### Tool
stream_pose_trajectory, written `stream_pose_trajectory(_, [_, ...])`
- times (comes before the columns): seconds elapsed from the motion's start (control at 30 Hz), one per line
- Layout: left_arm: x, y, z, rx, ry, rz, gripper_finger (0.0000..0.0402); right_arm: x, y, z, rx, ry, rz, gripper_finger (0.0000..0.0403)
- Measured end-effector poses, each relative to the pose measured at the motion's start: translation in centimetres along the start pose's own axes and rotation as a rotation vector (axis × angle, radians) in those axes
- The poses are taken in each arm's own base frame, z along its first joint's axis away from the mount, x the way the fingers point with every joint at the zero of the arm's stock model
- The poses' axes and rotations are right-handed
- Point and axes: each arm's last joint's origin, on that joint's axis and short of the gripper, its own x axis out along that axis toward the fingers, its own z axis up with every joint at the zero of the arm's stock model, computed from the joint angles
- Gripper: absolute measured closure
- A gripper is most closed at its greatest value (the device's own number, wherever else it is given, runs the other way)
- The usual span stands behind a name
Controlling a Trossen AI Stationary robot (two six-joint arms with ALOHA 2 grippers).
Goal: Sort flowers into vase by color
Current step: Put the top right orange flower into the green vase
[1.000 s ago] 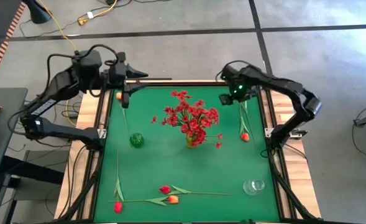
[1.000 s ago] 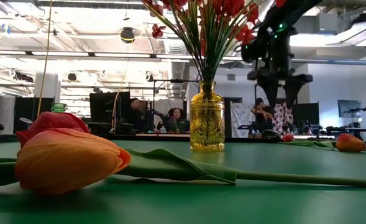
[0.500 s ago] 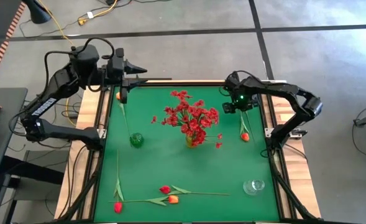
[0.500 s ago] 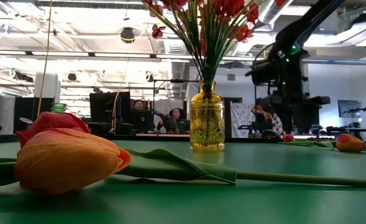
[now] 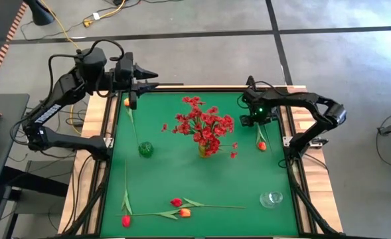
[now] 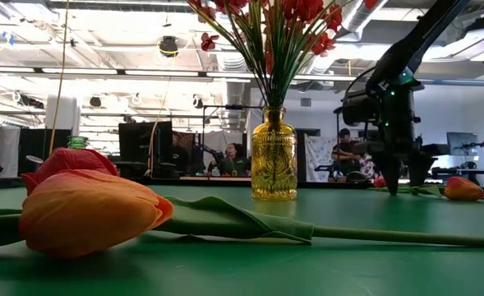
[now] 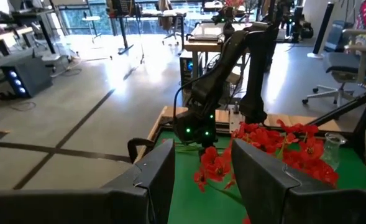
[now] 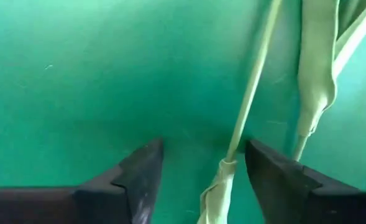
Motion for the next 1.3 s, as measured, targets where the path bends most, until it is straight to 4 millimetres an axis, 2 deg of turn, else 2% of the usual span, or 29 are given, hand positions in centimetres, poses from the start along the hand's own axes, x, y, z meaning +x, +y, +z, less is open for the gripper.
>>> stream_pose_trajectory(0.1, [0.3,0.1,0.0,-0.014,0.004,0.000,0.0253,0.1,0.0,0.0,-0.009,-0.002,0.002,0.0194])
stream_pose_trajectory(0.4, [1.8,0.5,-0.5,-0.047,0.042,0.000,0.0253,-1.1,0.8,1.0,-0.074,-0.042,0.025,0.0361])
stream_pose_trajectory(0.47, [2.3,0.5,-0.7,-0.050,0.056,-0.003,0.0253,-1.9,1.2,1.5,-0.100,-0.068,0.042,0.0383])
stream_pose_trajectory(0.57, [2.7,0.6,-0.9,-0.065,0.071,-0.003,0.0253,-3.5,1.6,2.1,-0.131,-0.114,0.071,0.0384])
stream_pose_trajectory(0.73, [2.9,0.7,-1.0,-0.085,0.077,-0.004,0.0253,-8.0,2.1,2.8,-0.197,-0.233,0.132,0.0361])
stream_pose_trajectory(0.9, [2.9,1.0,-1.0,-0.169,0.078,0.093,0.0253,-14.3,2.2,3.0,-0.333,-0.459,0.202,0.0368])
stream_pose_trajectory(1.13, [2.3,2.5,-1.2,-0.548,0.052,0.286,0.0253,-22.4,3.0,1.2,-0.673,-0.848,0.164,0.0376])
stream_pose_trajectory(1.3, [1.3,4.4,-1.6,-0.786,0.060,0.253,0.0253,-25.9,4.6,-0.9,-1.038,-1.083,0.095,0.0371])
